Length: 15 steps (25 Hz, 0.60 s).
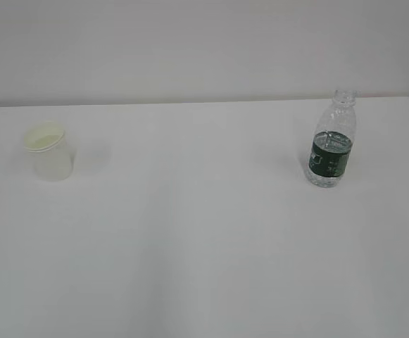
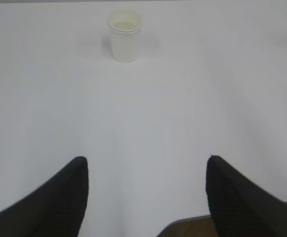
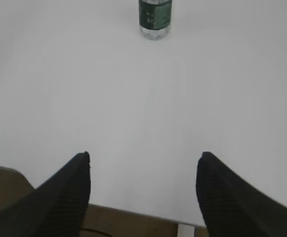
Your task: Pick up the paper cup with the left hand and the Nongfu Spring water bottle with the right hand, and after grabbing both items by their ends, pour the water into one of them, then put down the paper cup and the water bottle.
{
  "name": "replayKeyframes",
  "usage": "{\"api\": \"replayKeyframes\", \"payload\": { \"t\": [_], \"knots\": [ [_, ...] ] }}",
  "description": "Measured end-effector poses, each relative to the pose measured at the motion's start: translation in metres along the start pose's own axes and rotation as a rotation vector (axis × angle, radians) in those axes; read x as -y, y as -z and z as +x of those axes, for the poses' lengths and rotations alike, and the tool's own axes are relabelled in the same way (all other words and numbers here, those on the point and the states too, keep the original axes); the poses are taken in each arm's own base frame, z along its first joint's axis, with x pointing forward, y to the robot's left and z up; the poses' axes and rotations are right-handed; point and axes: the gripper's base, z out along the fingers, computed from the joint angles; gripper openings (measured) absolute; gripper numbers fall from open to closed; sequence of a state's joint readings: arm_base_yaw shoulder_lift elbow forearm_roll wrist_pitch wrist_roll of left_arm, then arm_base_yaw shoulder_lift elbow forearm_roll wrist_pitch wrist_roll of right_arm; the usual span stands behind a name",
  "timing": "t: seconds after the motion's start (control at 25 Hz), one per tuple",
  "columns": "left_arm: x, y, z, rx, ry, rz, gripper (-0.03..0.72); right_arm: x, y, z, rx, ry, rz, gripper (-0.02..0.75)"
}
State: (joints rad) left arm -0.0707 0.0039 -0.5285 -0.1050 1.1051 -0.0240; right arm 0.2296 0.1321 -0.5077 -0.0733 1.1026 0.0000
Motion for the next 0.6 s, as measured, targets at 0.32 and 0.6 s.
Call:
{"api": "replayKeyframes", "payload": {
  "t": [0.32,0.6],
  "knots": [
    [-0.0001,0.0,-0.0002,0.002,0.0,-0.001,0.54,0.0027,-0.0027,0.005,-0.038,0.017,0.032,0.519],
    [-0.0001,0.0,-0.0003,0.004,0.0,-0.001,0.541,0.0047,-0.0026,0.005,-0.038,-0.008,0.054,0.564]
  ]
}}
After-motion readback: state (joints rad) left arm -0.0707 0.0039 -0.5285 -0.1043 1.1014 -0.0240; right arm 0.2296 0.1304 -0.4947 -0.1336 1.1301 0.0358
